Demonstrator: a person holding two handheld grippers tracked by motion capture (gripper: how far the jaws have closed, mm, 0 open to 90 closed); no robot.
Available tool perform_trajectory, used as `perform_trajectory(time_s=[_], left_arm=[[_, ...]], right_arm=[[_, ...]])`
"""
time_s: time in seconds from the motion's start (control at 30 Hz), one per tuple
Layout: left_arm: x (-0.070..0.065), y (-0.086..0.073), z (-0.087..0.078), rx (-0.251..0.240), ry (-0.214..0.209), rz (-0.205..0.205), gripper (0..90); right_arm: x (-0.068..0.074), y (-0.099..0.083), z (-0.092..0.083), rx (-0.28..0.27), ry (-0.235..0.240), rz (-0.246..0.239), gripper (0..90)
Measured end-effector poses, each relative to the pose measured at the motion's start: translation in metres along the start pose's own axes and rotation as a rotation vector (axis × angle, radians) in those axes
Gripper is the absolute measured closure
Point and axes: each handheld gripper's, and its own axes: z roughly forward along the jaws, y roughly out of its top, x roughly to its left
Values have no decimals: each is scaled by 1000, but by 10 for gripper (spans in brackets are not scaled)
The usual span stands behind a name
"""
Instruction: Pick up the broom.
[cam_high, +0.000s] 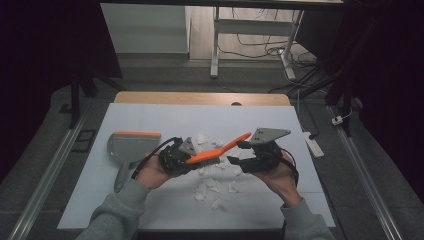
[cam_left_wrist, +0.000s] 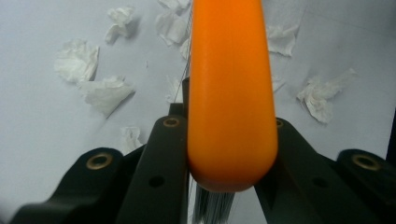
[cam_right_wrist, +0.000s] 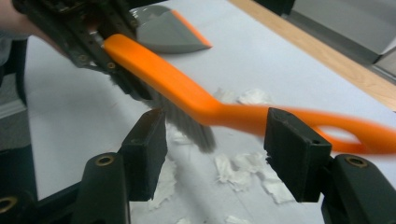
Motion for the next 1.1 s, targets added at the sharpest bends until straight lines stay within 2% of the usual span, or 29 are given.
perform_trajectory(time_s=[0.07, 0.13, 0.17, 0.23, 0.33, 0.5, 0.53, 0.57, 0.67, 0.77, 0.83, 0.87, 0.93, 1.03, 1.1], left_arm=[[-4, 5, 6, 41, -8, 35, 801], [-6, 6, 8, 56, -14, 50, 801], [-10, 9, 12, 82, -14, 90, 801], [-14, 12, 14, 99, -17, 123, 801], [-18, 16, 15, 104, -27, 149, 801], [-22, 21, 17, 117, -30, 171, 801], [-22, 21, 17, 123, -31, 181, 801], [-23, 23, 18, 135, -32, 203, 801], [-25, 26, 20, 141, -36, 220, 801], [-26, 29, 20, 155, -42, 241, 801], [-26, 29, 19, 155, -45, 244, 801], [-27, 30, 19, 154, -56, 258, 801], [-27, 30, 18, 152, -62, 261, 801], [-29, 29, 19, 140, -78, 266, 802], [-28, 30, 20, 145, -79, 271, 802]], right_arm=[[3, 1, 3, 19, 16, -19, 391], [3, 1, 7, 49, 27, -28, 373], [4, 1, 10, 67, 32, -35, 369], [5, -1, 15, 104, 48, -54, 369], [6, -4, 24, 161, 76, -59, 369], [8, -9, 38, 231, 89, -82, 373], [8, -9, 38, 231, 89, -82, 373], [10, -10, 41, 254, 93, -107, 389], [14, -12, 47, 300, 111, -128, 406], [15, -14, 51, 323, 127, -151, 472], [15, -16, 51, 333, 135, -169, 551], [15, -18, 51, 341, 135, -169, 582], [12, -20, 49, 338, 164, -162, 594], [12, -23, 49, 342, 192, -190, 621], [13, -25, 49, 345, 187, -212, 630]])
